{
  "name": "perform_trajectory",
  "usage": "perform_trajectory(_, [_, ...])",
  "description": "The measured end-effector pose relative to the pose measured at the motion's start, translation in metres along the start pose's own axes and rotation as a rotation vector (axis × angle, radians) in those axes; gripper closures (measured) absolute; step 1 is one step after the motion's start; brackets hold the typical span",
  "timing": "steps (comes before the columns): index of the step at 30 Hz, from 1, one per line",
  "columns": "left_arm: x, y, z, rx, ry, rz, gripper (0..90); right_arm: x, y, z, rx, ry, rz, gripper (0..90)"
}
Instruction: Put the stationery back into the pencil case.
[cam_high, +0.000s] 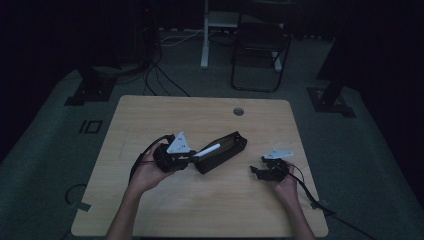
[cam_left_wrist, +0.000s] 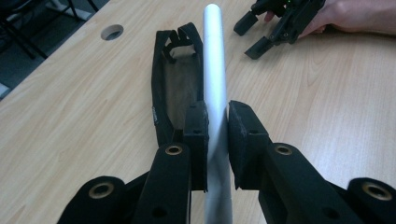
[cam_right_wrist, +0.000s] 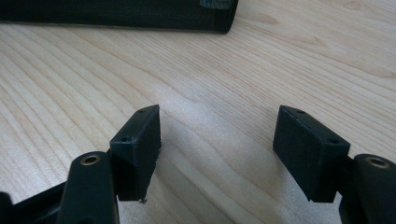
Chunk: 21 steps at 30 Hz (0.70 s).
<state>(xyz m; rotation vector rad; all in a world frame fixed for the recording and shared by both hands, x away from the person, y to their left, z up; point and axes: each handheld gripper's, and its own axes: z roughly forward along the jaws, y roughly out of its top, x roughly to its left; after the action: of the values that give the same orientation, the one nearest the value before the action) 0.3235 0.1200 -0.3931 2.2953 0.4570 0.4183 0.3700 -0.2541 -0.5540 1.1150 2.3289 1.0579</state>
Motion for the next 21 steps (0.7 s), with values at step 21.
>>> perform_trajectory(21, [0.0097,0.0109,0.0071,-0.012,0.0,-0.014,78.6,0.0001,-0.0002,-0.0003,0.002,0.0,0.0,32.2])
